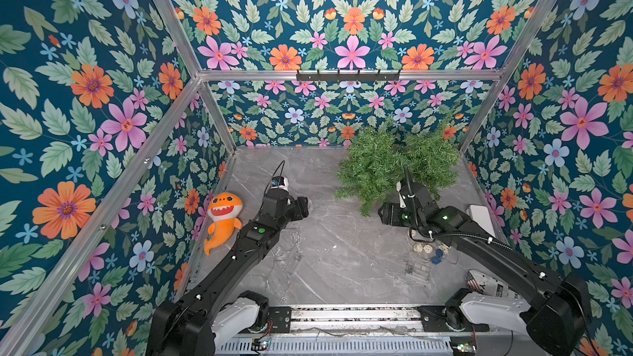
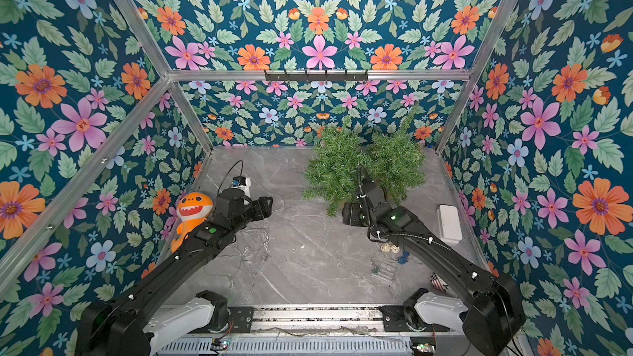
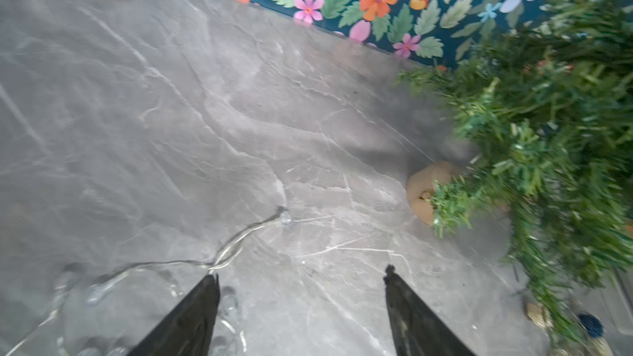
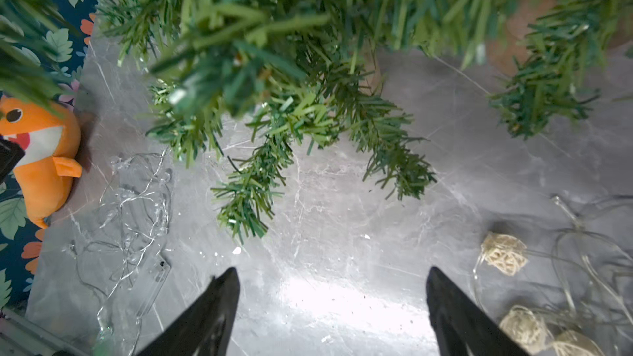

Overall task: Wrap string light around the christmas tree
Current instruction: Move the christmas tree to the center of the board.

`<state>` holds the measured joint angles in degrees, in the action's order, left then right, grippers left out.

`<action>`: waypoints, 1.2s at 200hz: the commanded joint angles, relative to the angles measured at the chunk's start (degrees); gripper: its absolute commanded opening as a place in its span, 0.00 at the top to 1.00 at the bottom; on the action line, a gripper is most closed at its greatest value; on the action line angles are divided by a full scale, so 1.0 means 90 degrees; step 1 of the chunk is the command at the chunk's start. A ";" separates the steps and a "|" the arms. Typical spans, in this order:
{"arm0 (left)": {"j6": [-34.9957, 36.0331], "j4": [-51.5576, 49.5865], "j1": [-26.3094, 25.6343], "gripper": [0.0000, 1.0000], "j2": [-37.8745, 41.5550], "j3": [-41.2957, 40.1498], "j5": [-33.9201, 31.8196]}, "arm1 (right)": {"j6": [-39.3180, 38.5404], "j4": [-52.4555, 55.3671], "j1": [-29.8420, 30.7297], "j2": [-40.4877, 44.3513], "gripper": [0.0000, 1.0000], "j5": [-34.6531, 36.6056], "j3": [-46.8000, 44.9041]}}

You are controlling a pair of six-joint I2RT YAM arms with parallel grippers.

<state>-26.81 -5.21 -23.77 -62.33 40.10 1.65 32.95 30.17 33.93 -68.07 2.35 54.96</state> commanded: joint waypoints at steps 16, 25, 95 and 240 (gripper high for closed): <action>-0.0008 0.0694 -0.0478 0.23 -0.0572 0.0325 0.0847 | 0.0050 0.0517 -0.0275 0.0343 0.16 -0.0682 -0.0021; 0.0000 0.0923 -0.0602 0.23 -0.0768 0.0383 0.0987 | 0.0055 0.0375 -0.0510 0.0461 0.17 -0.1011 -0.0111; -0.0925 0.3184 -0.0611 0.21 -0.2416 0.0717 0.3134 | 0.0001 -0.0836 -0.1456 0.0123 0.23 -0.2331 -0.0389; -0.1688 0.4648 -0.0364 0.47 -0.3909 0.0924 0.3572 | -0.0588 -0.1329 -0.1457 -0.0932 0.27 -0.2315 -0.0277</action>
<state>-40.62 32.12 -27.99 -96.77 47.94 32.56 29.28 18.72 20.78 -76.14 -19.22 52.12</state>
